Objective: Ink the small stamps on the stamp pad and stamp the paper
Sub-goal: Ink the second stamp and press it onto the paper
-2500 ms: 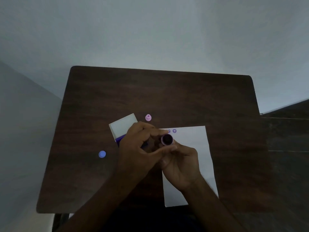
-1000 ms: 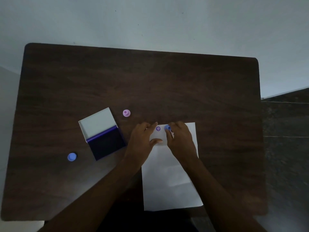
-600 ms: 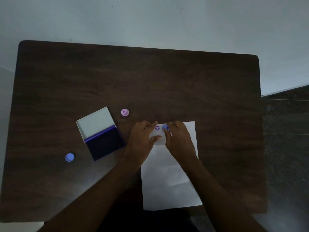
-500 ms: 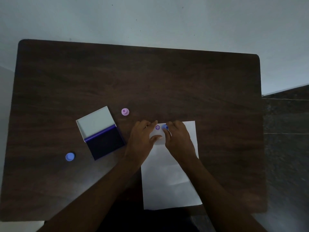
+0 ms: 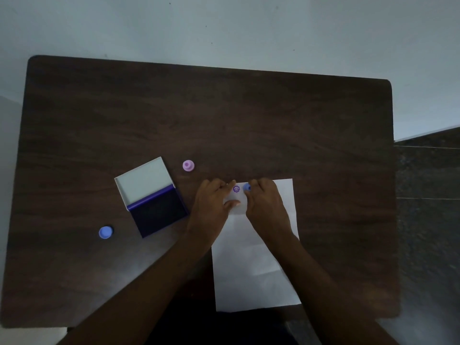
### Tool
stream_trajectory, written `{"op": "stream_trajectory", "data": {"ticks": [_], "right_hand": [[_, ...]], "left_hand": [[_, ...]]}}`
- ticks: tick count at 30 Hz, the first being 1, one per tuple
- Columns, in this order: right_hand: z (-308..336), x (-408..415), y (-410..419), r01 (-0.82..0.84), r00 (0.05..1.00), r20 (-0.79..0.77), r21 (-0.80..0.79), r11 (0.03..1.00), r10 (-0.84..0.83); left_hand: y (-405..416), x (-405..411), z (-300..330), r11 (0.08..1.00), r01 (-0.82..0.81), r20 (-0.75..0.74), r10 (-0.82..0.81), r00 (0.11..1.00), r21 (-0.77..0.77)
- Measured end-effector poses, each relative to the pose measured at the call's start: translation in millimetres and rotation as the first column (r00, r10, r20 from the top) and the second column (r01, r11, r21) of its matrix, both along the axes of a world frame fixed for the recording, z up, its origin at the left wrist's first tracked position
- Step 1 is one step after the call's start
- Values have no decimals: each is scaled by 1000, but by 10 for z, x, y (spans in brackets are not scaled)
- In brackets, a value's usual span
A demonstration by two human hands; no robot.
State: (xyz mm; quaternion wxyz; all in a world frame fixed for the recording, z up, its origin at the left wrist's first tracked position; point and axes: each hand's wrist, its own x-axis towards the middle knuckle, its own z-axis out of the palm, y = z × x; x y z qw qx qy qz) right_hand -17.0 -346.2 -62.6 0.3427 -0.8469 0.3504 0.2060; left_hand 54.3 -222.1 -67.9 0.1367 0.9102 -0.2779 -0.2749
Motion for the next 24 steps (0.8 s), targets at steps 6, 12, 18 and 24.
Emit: {"op": "stream_trajectory", "data": {"ticks": [6, 12, 18, 24], "right_hand": [[-22, 0, 34, 77, 995, 57, -1, 997, -76], [37, 41, 96, 50, 992, 116, -19, 999, -48], [39, 82, 129, -88, 994, 57, -72, 994, 92], [83, 76, 119, -124, 988, 87, -66, 990, 130]], "left_hand": [[-6, -12, 30, 999, 25, 21, -25, 999, -29], [19, -29, 17, 995, 100, 72, -100, 992, 0], [9, -27, 9, 995, 98, 72, -98, 993, -7], [16, -37, -19, 996, 83, 59, -81, 995, -23]]}}
